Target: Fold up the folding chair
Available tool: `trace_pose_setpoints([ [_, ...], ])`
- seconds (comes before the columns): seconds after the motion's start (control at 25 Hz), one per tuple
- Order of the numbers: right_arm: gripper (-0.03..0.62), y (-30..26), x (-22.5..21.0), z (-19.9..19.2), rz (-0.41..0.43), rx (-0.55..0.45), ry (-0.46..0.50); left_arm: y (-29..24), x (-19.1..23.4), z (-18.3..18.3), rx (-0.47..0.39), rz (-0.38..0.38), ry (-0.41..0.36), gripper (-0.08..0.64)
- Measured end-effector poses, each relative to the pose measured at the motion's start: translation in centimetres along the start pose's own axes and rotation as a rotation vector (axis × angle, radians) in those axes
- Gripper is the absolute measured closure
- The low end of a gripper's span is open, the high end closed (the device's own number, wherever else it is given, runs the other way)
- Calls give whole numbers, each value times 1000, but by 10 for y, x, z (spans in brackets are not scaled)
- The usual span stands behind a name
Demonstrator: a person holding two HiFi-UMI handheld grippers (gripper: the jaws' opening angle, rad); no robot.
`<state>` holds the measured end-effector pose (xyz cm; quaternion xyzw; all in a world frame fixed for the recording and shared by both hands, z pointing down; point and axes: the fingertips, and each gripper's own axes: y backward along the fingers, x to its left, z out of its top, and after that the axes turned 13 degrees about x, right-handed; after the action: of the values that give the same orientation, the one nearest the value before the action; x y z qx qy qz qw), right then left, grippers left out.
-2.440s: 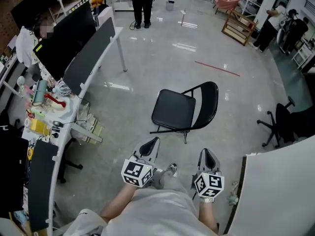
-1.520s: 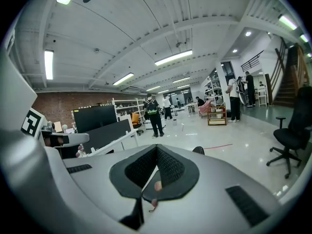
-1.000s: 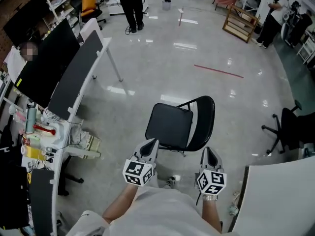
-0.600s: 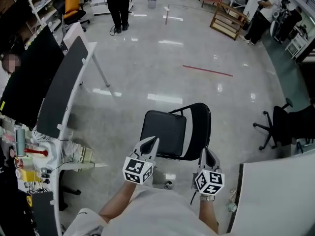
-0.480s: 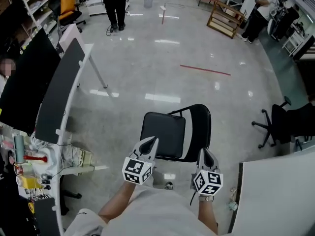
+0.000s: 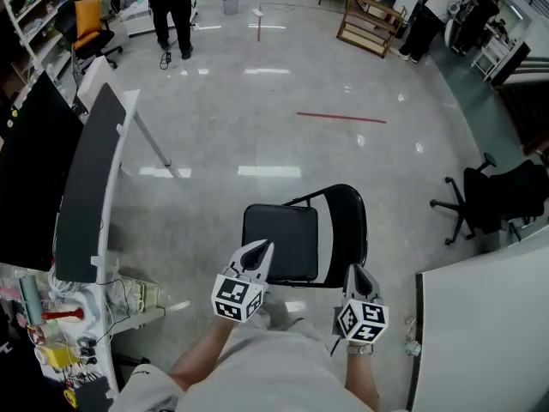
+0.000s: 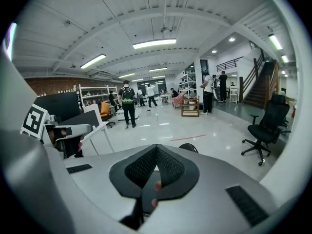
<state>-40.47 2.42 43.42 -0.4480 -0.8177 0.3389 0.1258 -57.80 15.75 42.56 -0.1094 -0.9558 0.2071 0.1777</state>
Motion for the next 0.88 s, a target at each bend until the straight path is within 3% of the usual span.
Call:
trace_pose_setpoints([
  [0.44,588,-28,-19,-11,18,80,25,-24,1,-20,65,18,3,548],
  [0.88,586,-105,-66,-22,90,143,44,-64,8,-60,129,133,46,548],
])
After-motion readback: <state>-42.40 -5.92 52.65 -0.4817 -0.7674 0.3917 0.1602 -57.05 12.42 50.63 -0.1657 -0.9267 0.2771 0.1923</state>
